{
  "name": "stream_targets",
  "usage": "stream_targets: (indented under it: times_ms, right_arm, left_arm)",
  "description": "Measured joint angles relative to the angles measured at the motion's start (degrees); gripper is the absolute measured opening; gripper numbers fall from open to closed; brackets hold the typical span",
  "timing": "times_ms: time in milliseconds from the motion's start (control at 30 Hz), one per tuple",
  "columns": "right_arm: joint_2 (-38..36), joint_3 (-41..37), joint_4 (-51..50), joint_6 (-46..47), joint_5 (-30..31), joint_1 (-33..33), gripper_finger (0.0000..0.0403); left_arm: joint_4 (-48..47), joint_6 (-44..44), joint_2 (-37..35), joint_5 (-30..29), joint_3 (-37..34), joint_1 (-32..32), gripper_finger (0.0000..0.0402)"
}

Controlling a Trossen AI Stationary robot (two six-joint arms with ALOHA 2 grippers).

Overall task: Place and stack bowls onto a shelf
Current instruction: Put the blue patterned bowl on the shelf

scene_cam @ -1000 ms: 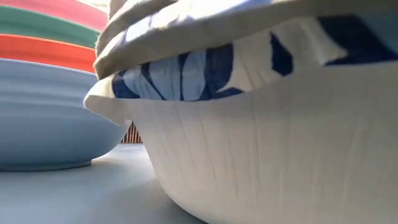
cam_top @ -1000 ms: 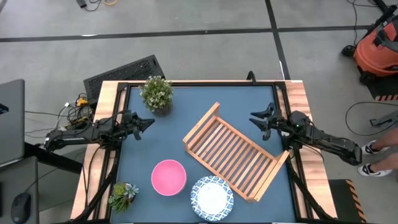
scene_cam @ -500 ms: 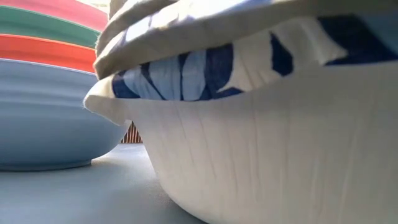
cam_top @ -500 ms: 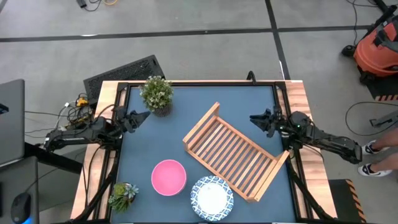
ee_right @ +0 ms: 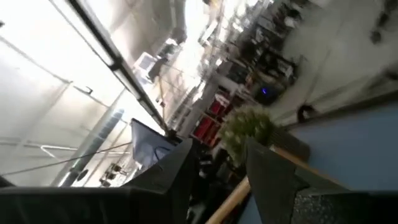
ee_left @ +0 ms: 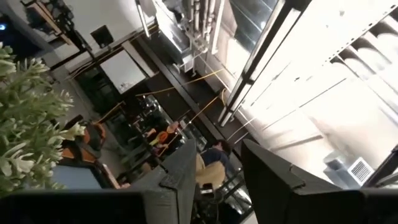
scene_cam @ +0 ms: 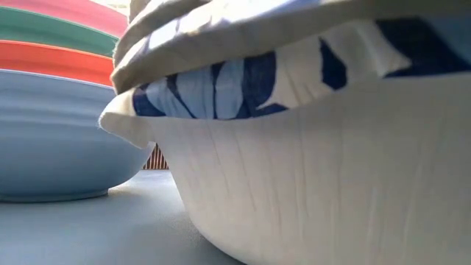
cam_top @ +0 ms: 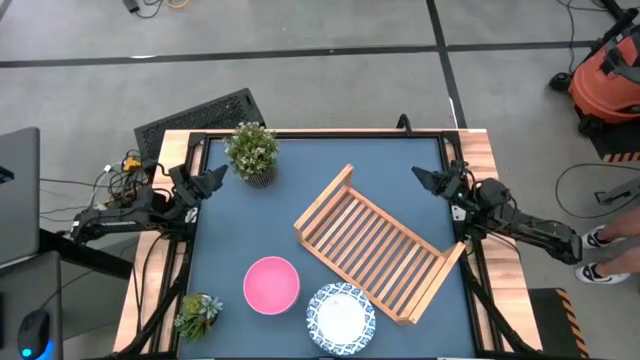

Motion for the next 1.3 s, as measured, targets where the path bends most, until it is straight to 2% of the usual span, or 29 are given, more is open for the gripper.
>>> stream_targets:
  times_ms: [133,233,367,467,667,833,1100,1300]
  right_arm:
    - [-0.03,0.06,2.01,2.06,-0.53,0.02,0.0171]
    - [0.25,2.86,2.89,-0.19,-0.53,-0.02,0.0171]
    - [3.19,11.23,-1.50,-8.65,0.07,-0.04,0.0171]
    - [7.71,20.10,-9.18,-14.10,0.57,0.04,0.0171]
    - [23.63,39.01,-31.00,-22.69,-0.49,1.12,0.0171]
    - [38.38,50.10,-40.73,-31.20,-1.45,5.51,0.0171]
    - [59.99,60.52,-51.00,-36.75,-3.55,17.60,0.0171]
    - [71.96,65.52,-55.91,-34.83,-5.49,28.10,0.0171]
  left_arm:
    - [1.61,-0.04,-0.02,-0.61,0.00,0.00,0.0113]
    - [3.02,-1.58,-0.02,-3.98,0.00,0.00,0.0113]
    - [3.49,-2.17,0.00,-10.37,0.00,0.01,0.0113]
    - [3.61,-3.13,-0.02,-11.90,0.00,0.01,0.0113]
    - [2.16,-1.31,-0.02,-11.69,0.02,0.00,0.0113]
    - [-1.52,-1.94,-0.02,-11.39,0.02,0.00,0.0113]
    - [-5.96,-4.65,-0.02,-7.28,0.04,0.01,0.0112]
    - [-7.74,-4.79,-0.02,-6.32,0.04,0.00,0.0112]
